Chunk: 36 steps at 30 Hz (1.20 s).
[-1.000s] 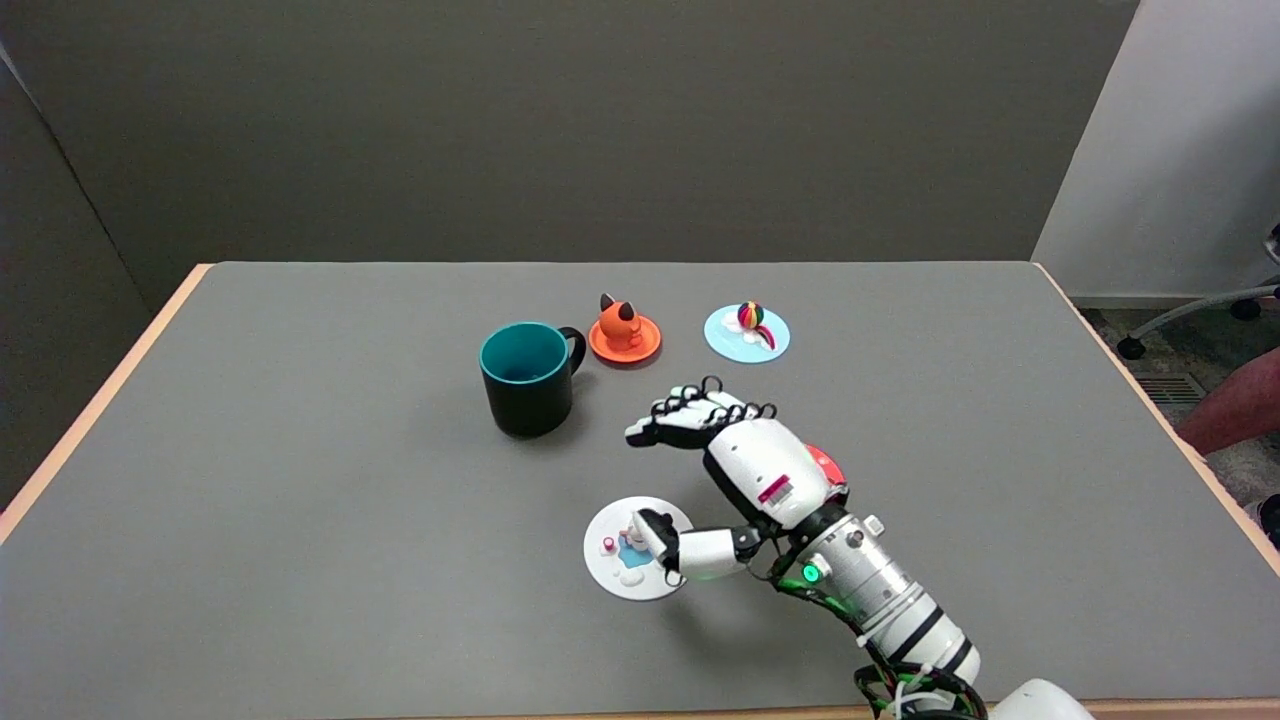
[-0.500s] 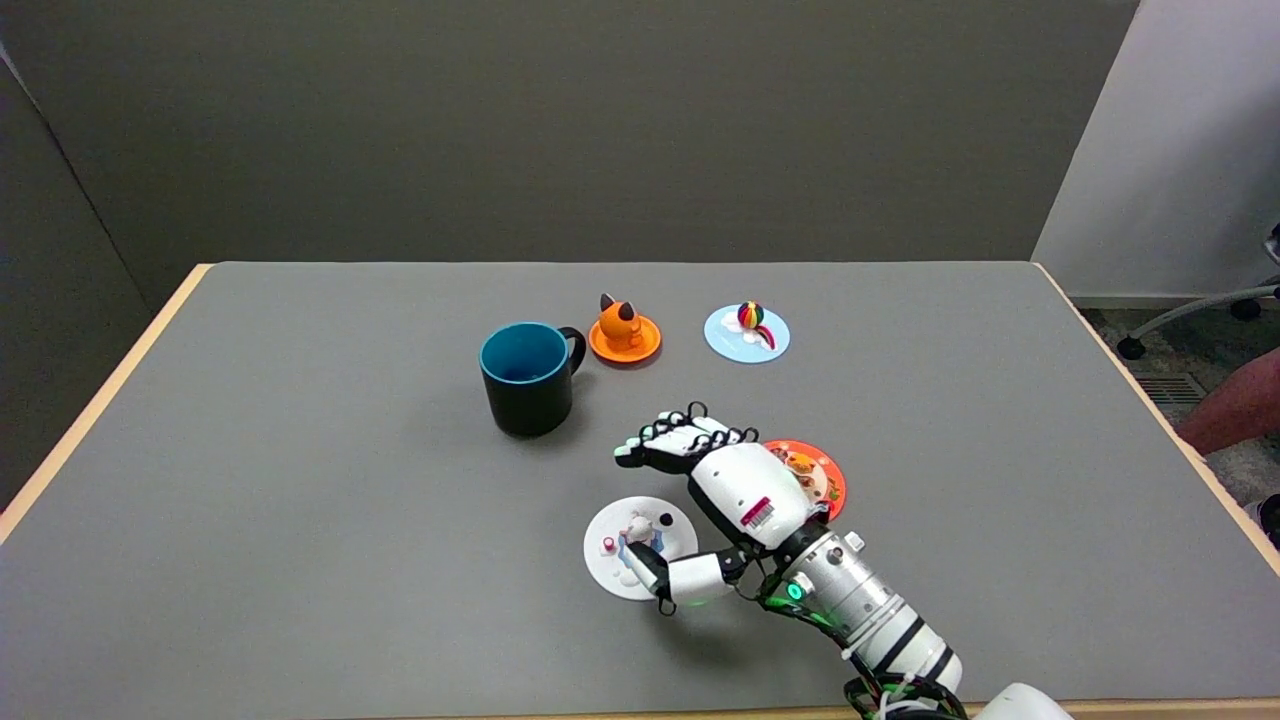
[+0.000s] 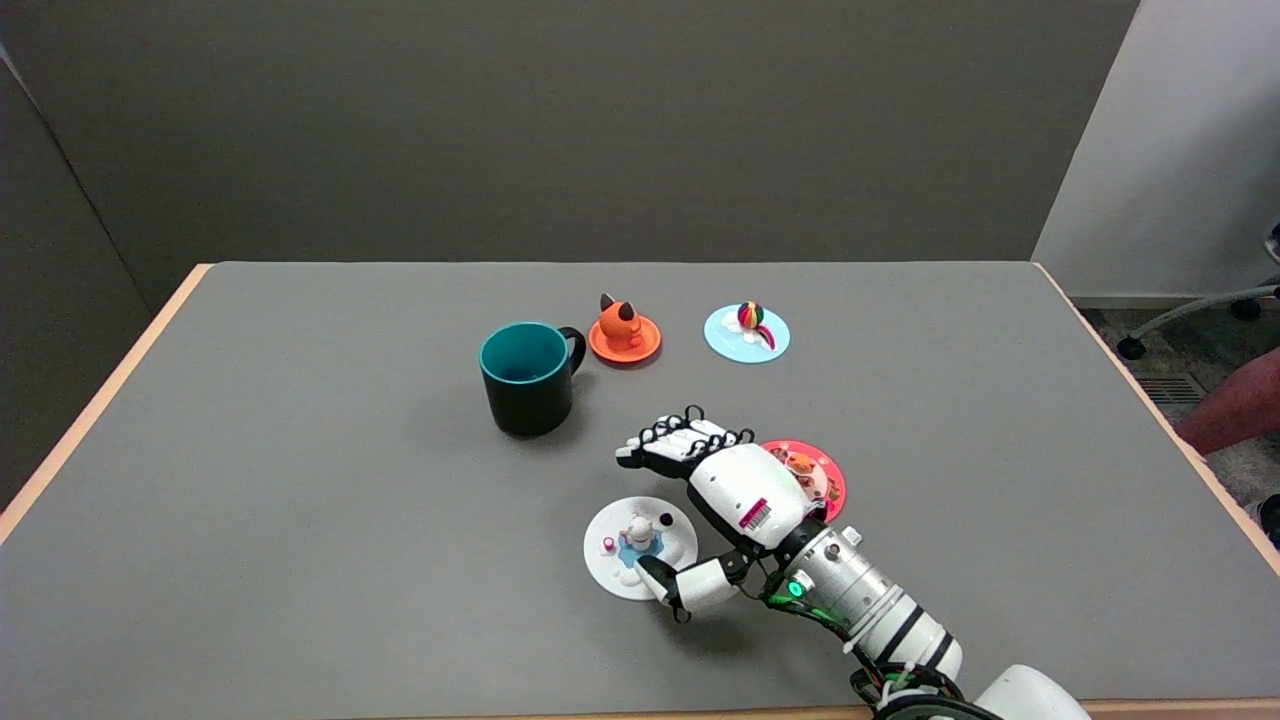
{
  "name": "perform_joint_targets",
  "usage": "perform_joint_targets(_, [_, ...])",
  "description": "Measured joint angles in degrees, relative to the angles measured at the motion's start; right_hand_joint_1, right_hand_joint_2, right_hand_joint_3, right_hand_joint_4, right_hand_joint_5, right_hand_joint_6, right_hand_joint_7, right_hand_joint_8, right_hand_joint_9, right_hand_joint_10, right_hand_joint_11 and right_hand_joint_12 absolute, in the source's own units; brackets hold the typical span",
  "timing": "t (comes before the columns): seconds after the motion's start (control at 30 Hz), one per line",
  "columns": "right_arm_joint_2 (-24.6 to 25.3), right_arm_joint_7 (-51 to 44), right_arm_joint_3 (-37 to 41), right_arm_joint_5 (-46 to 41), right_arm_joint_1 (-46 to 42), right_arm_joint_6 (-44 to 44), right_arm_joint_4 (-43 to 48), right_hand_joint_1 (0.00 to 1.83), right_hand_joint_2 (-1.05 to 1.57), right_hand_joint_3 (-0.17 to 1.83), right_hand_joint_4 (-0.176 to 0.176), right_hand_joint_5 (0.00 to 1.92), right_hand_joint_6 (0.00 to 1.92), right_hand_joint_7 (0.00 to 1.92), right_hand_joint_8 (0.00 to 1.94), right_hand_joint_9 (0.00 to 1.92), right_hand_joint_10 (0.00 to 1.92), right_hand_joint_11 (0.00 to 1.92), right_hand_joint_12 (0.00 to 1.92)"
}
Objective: Pick up the white cup lid.
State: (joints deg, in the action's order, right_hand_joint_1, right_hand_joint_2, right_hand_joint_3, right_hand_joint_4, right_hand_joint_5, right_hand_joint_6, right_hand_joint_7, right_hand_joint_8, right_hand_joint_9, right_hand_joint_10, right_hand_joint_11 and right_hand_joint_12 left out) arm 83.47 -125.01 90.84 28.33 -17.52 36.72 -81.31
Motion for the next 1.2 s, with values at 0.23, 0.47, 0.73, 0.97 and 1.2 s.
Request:
perform_joint_targets(0.23, [-1.34, -0.14, 0.46, 0.32, 0.78, 1.22, 1.34, 0.98, 0.45, 1.04, -0.146, 0.4, 0.18, 0.46, 0.17, 0.39, 0.17, 0.25, 0.24])
perform_joint_targets(0.47, [-2.14, -0.17, 1.24, 0.44, 1.37, 2.59, 2.7, 0.91, 0.54, 1.04, -0.136, 0.5, 0.24, 0.45, 0.17, 0.39, 0.17, 0.23, 0.27])
perform_joint_targets(0.73, [-2.92, -0.1, 1.51, 0.61, 1.82, 3.47, 3.95, 0.91, 0.56, 1.03, -0.128, 0.51, 0.26, 0.45, 0.17, 0.39, 0.17, 0.24, 0.27])
perform_joint_targets(0.97, [-3.43, -0.05, 1.1, 0.67, 1.88, 3.74, 4.51, 0.9, 0.56, 1.04, -0.131, 0.5, 0.25, 0.44, 0.17, 0.39, 0.17, 0.24, 0.27])
perform_joint_targets(1.2, [-3.4, 0.13, 0.42, 0.74, 1.36, 3.62, 4.36, 0.97, 0.57, 0.97, -0.147, 0.55, 0.28, 0.47, 0.18, 0.41, 0.17, 0.27, 0.22])
